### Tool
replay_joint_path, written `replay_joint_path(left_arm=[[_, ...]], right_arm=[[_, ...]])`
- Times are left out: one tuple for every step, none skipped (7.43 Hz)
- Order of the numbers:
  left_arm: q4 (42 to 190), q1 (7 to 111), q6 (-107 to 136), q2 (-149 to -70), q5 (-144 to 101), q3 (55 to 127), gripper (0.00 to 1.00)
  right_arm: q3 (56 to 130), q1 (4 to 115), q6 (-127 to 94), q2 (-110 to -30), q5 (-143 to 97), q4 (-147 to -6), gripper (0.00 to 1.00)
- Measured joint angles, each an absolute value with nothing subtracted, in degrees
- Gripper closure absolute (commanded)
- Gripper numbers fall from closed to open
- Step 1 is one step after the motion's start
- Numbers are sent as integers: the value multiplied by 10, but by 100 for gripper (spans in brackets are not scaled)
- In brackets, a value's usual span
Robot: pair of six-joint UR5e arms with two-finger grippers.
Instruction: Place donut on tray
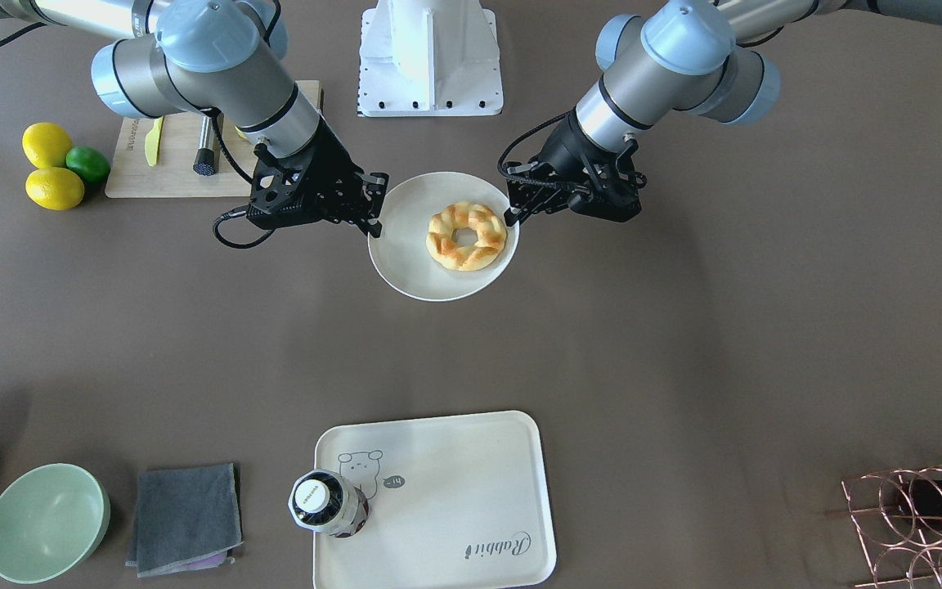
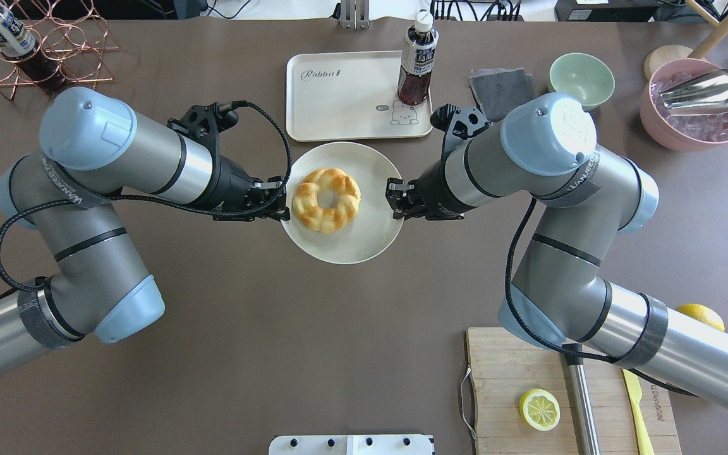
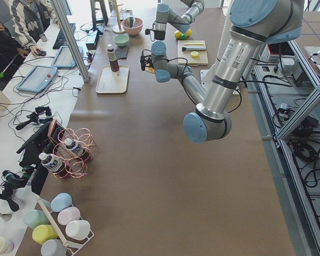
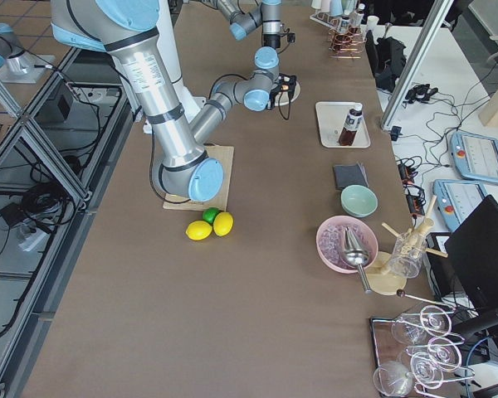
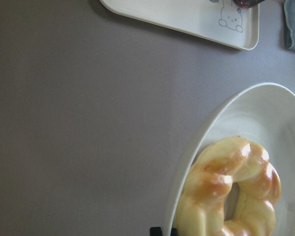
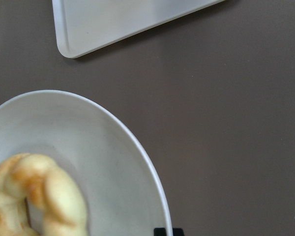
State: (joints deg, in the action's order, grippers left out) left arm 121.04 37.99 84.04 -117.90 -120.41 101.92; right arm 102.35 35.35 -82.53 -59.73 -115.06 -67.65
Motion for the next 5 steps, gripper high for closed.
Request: replay_joint_path(left_arm=[[1210,380,854,-1180,-1205,1019,100],[1208,381,867,-1181,-1206,1019,100],[1205,381,874,-1182,-1208,1019,100],[1204,381,876,-1181,-1212,1018,100],[1203,382,876,-1178,-1214,1016,100]], right_arm=[[1025,351,-825,-598,-1148,-676,0],[1026,350,-825,-598,-1147,-676,0],[1028,351,-825,-599,-1148,-676,0],[1029,355,-825,-599,-1154,-677,0],[1029,366,-824,-599,-1169,-677,0]])
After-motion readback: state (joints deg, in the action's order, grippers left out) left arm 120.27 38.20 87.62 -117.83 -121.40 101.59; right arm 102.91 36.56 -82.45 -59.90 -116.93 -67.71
